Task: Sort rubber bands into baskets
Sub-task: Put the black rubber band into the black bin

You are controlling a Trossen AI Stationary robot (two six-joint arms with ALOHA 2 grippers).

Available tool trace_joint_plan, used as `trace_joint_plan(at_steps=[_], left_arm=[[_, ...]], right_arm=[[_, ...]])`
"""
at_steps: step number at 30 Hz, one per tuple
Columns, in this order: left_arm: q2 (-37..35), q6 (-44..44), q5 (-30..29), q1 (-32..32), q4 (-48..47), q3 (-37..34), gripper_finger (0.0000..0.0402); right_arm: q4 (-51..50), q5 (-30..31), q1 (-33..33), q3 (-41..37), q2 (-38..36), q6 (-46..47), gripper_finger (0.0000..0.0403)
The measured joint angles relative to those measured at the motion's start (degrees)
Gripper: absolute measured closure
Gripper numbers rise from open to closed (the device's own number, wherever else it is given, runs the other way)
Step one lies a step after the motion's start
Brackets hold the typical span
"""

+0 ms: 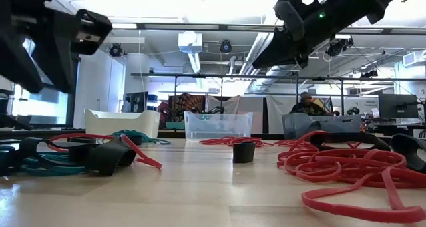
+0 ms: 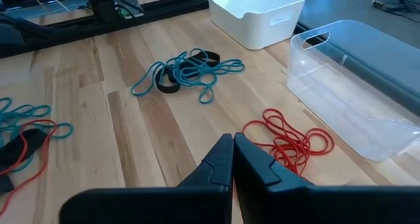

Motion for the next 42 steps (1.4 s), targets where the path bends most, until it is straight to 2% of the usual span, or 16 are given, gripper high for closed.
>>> trace_joint_plan(at_steps=[7,14,19,25,36,42], left_arm=[[4.69,6.01,-0.79,1.61,2.97,0.0,0.0306],[7.62,6.41,2.99,4.34,3.11,0.0,0.0323],[9.37,6.6,6.05,5.42,3.06,0.0,0.0348],[8.76,7.28,6.42,6.47,2.75,-0.03,0.0395],[-2.54,-4.18,11.16,13.64,5.4,-0.02,0.04],[-5.13,-15.59,11.6,17.36,14.28,0.0,0.0401]], right_arm=[[-0.27,0.08,-0.1,0.0,0.0,-0.44,0.0403],[-0.52,0.15,-0.22,0.0,0.0,-0.46,0.0403],[-1.93,0.15,-0.22,0.0,0.0,-0.46,0.0403],[-2.16,0.13,-0.21,0.0,0.0,-0.46,0.0403],[-2.36,-0.94,3.34,0.0,1.54,-3.41,0.0398],[8.54,-0.9,6.66,0.0,7.15,-9.81,0.0357]])
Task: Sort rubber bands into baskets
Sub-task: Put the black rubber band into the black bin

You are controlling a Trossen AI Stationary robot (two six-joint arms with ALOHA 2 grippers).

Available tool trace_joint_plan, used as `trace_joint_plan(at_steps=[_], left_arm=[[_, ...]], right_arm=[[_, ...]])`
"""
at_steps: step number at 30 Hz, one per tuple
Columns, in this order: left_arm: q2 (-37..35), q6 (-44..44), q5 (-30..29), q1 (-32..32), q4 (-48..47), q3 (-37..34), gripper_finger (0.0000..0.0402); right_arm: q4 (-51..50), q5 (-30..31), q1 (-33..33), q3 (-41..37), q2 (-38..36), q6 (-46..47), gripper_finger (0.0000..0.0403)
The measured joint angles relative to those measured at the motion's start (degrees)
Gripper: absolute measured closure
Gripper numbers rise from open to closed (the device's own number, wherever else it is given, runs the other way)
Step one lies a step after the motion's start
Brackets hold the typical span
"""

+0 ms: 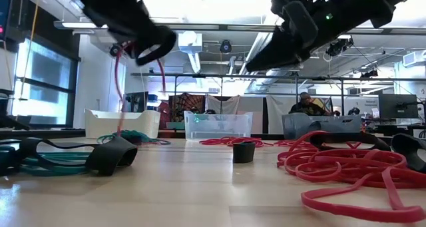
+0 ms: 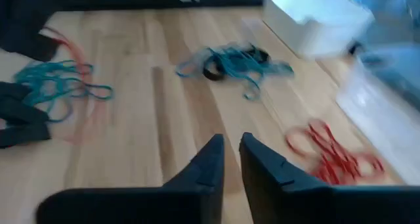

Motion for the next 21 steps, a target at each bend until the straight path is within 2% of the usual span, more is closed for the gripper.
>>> trace_joint_plan(at_steps=[4,8,12,16,21], left_arm=[[0.19,-3.46,0.2,1.62,5.38,0.0,0.0401],[0.57,-6.69,0.18,2.96,5.95,-0.04,0.0401],[1.26,-8.33,0.17,4.03,5.57,-0.11,0.0401],[1.54,-8.63,-0.26,4.52,5.96,-0.07,0.0401],[2.08,-8.17,-0.87,4.52,7.61,-0.09,0.0401]], right_arm=[[11.07,-0.14,2.25,0.02,4.47,-7.38,0.0317],[18.68,-0.39,4.41,0.82,8.08,-14.59,0.0286],[20.45,-0.63,6.27,3.34,10.86,-19.87,0.0277],[20.59,-0.75,7.35,5.88,12.38,-20.71,0.0277],[19.73,-3.88,8.01,7.16,13.29,-22.47,0.0277]])
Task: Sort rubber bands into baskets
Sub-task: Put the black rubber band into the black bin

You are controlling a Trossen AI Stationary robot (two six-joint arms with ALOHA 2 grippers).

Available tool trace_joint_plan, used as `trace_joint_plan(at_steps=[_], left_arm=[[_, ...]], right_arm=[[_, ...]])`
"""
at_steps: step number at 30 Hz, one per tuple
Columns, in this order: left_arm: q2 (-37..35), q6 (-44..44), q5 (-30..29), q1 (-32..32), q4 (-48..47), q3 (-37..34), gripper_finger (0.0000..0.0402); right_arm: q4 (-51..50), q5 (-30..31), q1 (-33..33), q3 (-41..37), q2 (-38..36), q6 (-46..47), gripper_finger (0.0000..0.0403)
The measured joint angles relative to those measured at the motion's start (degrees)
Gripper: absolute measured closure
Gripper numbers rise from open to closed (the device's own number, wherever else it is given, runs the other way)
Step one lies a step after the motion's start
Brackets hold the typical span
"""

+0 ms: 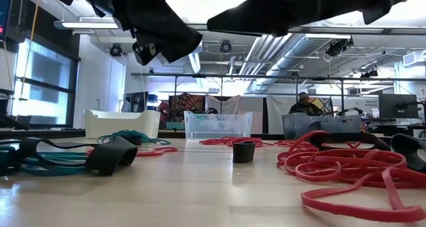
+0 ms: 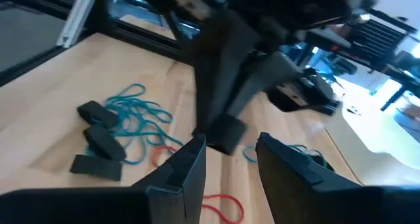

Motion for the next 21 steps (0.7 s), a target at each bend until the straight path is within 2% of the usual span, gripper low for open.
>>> trace_joint_plan(at_steps=[10,16,21], left_arm=[[0.22,1.33,0.1,0.0,2.71,0.02,0.0401],[0.22,2.06,0.14,0.0,3.11,0.02,0.0401],[0.22,2.8,0.1,0.0,3.81,0.02,0.0401]], right_arm=[[-0.01,-1.21,-0.44,0.18,0.04,0.97,0.0277],[-0.01,-6.77,-2.42,0.18,0.04,7.64,0.0277],[-0.01,-7.53,-4.16,0.18,0.04,15.53,0.0277]])
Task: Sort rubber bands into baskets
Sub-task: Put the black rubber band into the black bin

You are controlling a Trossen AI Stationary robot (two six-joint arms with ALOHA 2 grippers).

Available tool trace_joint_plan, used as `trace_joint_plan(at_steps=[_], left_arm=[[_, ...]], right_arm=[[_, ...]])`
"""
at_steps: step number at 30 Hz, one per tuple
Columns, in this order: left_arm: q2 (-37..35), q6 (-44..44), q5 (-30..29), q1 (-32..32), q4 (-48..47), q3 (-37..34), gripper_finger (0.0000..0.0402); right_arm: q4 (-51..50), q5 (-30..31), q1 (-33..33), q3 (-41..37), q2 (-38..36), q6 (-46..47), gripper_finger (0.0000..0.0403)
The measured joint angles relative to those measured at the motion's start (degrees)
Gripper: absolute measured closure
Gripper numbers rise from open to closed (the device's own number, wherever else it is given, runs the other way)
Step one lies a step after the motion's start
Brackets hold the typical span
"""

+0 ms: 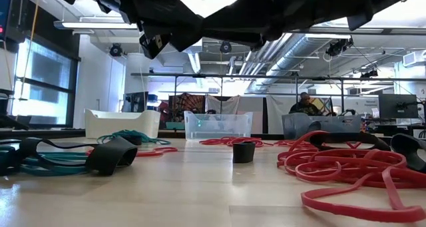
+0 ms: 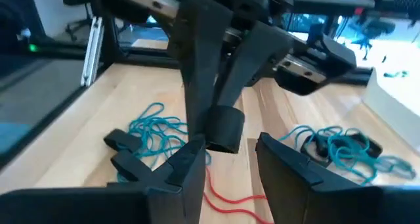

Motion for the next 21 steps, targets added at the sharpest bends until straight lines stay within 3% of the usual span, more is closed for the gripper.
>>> trace_joint_plan(at_steps=[7,15,21], left_arm=[[0.0,2.03,-0.57,0.26,-0.09,0.0,0.0401],[0.0,3.29,-1.0,1.37,-0.35,-0.02,0.0401],[0.0,5.62,-1.09,1.84,-0.29,-0.02,0.039]], right_arm=[[0.45,-2.59,-1.1,0.0,0.04,5.68,0.0286],[1.05,-2.83,-1.54,0.0,0.04,10.39,0.0388],[1.29,-2.41,-1.59,0.0,0.04,11.81,0.0395]])
